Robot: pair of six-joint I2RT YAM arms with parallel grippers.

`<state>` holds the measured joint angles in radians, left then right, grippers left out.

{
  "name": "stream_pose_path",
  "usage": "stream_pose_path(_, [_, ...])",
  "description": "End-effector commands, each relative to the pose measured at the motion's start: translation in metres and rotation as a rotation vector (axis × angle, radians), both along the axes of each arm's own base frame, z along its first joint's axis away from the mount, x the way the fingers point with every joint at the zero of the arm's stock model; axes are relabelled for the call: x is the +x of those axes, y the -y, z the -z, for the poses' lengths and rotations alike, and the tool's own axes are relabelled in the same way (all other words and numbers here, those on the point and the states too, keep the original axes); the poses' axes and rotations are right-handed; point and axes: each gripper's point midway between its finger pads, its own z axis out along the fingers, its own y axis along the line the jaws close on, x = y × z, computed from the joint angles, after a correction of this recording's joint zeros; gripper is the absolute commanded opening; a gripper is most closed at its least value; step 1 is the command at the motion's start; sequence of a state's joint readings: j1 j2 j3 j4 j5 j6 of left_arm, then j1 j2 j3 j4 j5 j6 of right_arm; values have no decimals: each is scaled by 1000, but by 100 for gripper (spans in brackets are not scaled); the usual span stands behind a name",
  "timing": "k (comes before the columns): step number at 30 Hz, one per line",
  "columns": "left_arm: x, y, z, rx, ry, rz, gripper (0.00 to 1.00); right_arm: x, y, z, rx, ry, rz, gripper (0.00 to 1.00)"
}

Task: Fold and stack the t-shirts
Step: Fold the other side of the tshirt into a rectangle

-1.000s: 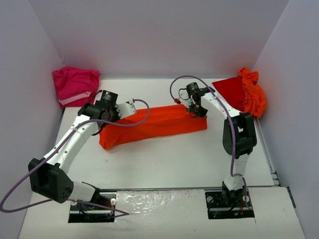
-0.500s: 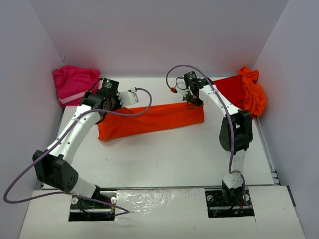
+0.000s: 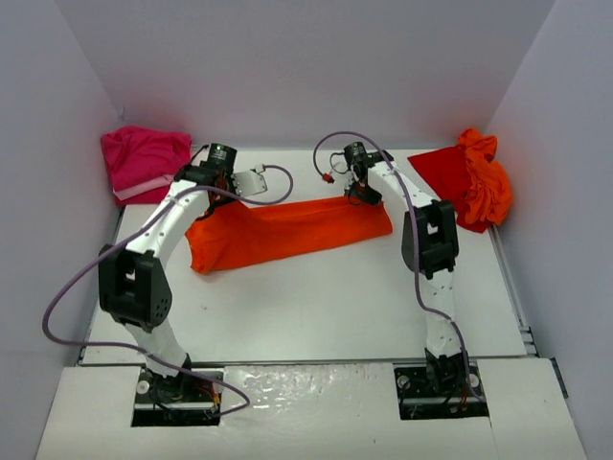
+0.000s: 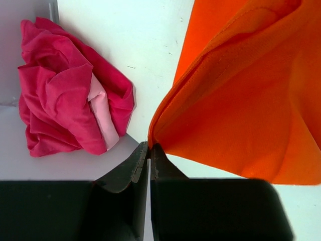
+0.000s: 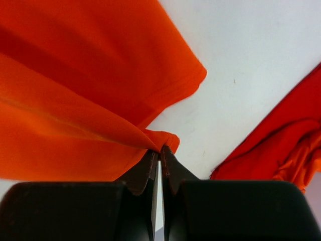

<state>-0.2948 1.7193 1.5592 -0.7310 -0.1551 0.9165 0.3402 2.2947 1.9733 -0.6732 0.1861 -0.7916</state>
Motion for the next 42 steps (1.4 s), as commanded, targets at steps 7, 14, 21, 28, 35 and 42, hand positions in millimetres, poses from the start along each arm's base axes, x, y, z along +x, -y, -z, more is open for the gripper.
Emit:
stream_pose_path(7, [70, -41, -4, -20, 164, -210, 56, 37, 4, -7, 49, 83, 75, 51])
stream_pose_path(14, [89, -53, -22, -44, 269, -314, 58, 53, 12, -45, 92, 231, 159, 52])
stream_pose_path(21, [48, -42, -48, -151, 230, -280, 58, 35, 15, -89, 153, 310, 200, 52])
stream_pose_path(28, [-2, -20, -28, -269, 83, -212, 33, 10, 4, -96, 218, 300, 220, 46])
stream_pose_path(35, [-60, 12, 11, -305, -118, -109, 0, -3, -16, -71, 261, 227, 205, 0])
stream_pose_path(42, [-109, 34, 47, -240, -292, -41, 0, -17, -40, -44, 286, 155, 186, 0])
